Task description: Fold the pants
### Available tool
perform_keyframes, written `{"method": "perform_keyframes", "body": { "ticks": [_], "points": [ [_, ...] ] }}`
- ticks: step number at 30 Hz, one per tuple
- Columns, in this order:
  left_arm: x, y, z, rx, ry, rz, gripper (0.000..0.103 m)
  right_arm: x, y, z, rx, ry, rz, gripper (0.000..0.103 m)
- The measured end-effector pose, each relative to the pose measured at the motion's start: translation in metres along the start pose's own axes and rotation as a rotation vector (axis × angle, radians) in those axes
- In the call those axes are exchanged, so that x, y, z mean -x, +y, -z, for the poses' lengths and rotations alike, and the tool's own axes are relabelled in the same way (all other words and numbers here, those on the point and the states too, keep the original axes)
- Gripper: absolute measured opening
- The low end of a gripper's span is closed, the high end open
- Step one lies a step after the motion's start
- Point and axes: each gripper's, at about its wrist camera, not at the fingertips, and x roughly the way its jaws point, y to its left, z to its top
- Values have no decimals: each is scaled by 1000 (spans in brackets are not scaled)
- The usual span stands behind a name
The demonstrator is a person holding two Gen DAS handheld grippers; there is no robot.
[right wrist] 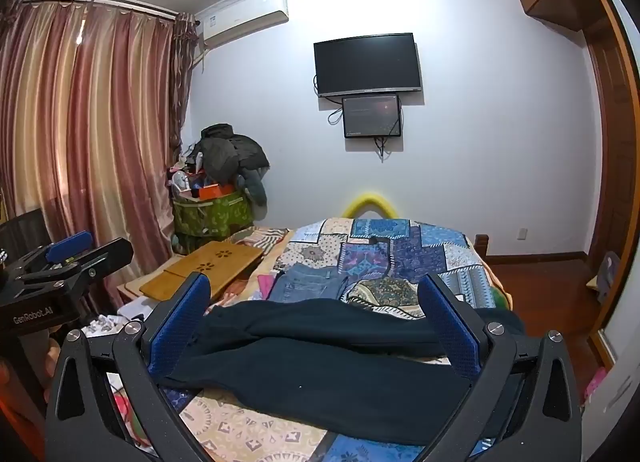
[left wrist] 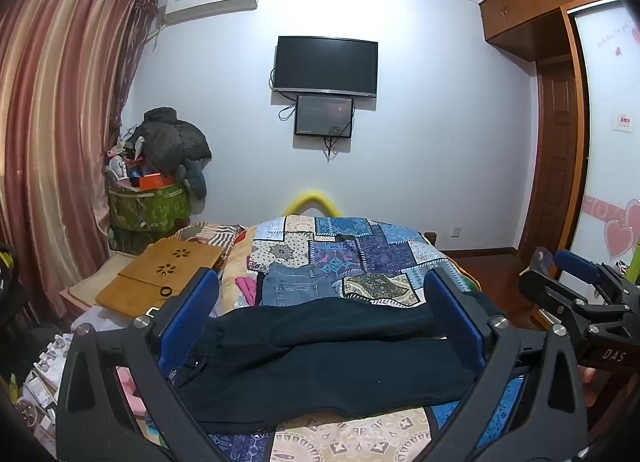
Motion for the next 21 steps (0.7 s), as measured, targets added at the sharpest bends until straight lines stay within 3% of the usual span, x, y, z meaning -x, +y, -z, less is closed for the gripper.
{"method": "perform_keyframes", "body": {
  "ticks": [21],
  "points": [
    [2,1,-3,10,4,4,103,1,-1,-2,2,-4,1,103]
  ]
}}
